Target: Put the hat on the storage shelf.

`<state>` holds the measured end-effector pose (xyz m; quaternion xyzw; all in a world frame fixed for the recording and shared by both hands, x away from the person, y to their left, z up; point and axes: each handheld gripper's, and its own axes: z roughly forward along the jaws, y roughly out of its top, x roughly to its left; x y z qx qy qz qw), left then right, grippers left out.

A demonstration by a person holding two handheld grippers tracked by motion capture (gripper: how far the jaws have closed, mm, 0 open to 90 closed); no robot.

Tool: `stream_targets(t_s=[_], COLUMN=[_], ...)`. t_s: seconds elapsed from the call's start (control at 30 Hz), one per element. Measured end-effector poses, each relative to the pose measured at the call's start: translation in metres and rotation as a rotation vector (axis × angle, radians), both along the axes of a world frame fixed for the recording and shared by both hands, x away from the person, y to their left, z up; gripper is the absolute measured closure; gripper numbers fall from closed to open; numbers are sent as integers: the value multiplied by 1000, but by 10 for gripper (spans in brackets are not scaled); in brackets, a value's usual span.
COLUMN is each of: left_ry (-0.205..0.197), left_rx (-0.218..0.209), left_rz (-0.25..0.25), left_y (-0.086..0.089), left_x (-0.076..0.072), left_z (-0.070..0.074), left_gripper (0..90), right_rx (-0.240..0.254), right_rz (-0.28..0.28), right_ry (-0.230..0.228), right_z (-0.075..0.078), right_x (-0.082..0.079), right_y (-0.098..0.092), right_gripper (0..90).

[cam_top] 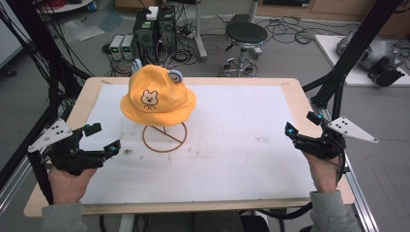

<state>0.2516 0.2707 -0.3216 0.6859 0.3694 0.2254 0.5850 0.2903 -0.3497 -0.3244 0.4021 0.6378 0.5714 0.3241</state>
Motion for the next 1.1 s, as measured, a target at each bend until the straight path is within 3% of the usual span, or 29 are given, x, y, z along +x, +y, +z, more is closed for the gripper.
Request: stream_targets(t_s=[0.3, 0.63, 1.1], left_ry=[3, 7, 6], left_rx=[6, 6, 7], left_rz=[9, 14, 20], left_y=[0, -1, -1], left_x=[1, 0, -1], left_z=[-1, -1, -1], left_gripper=[61, 61, 61], right_rx=[-11, -13, 3], right_rz=[-15, -52, -41], right_ry=[4, 41, 45], right_z=[-1, -5, -5], right_x=[1, 3, 4], right_y=[0, 3, 5], right_gripper=[107, 107, 107])
